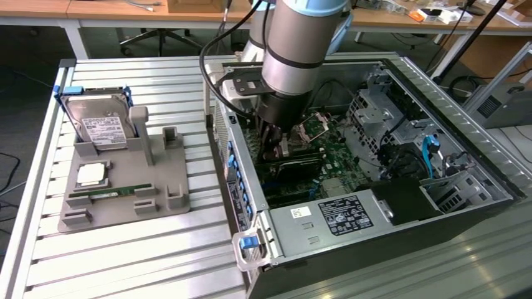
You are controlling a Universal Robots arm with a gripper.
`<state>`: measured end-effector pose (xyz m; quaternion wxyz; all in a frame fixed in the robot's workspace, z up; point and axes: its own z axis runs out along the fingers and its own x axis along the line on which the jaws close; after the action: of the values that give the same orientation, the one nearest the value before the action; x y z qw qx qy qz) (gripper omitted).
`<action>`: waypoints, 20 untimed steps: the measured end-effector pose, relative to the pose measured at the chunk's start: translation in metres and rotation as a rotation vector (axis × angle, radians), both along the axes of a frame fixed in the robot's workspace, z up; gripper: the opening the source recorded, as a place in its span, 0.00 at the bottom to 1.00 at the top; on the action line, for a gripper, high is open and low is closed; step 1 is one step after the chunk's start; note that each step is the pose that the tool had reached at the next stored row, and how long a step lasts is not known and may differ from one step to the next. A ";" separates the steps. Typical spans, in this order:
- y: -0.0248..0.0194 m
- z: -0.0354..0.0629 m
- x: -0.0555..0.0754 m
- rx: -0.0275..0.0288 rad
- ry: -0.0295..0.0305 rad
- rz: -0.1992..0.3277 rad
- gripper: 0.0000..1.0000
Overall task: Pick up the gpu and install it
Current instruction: 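Press down on the gpu until it lock into place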
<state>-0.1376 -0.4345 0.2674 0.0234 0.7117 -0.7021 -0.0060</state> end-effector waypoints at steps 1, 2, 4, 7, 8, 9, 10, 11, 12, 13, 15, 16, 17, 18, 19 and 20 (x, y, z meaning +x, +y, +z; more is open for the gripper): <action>-0.0007 0.0001 0.000 -0.0002 0.0001 0.000 0.11; -0.0016 0.0001 0.000 -0.0002 0.0001 0.000 0.11; -0.0020 0.0000 0.000 0.0000 0.0000 0.000 0.11; -0.0027 0.0001 0.000 -0.0001 0.0001 0.000 0.11; -0.0027 0.0000 0.000 -0.0001 0.0000 0.000 0.11; -0.0027 0.0000 0.000 -0.0001 0.0000 0.000 0.11; -0.0027 0.0000 0.000 -0.0001 0.0000 0.000 0.11; -0.0027 0.0000 0.000 -0.0001 0.0000 0.000 0.11; -0.0027 0.0000 0.000 -0.0001 0.0000 0.000 0.11; -0.0027 0.0000 0.000 0.0000 0.0000 0.000 0.11; -0.0027 0.0001 0.000 -0.0001 0.0000 0.000 0.11; -0.0028 0.0007 0.000 -0.0002 0.0001 0.000 0.11; -0.0028 0.0018 0.000 -0.0002 0.0001 0.000 0.11; -0.0027 0.0030 0.000 -0.0001 0.0000 0.000 0.11; -0.0027 0.0047 0.000 -0.0001 0.0000 0.000 0.11; -0.0027 0.0064 0.000 -0.0001 0.0000 0.000 0.11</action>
<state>-0.1376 -0.4373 0.2737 0.0235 0.7118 -0.7020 -0.0060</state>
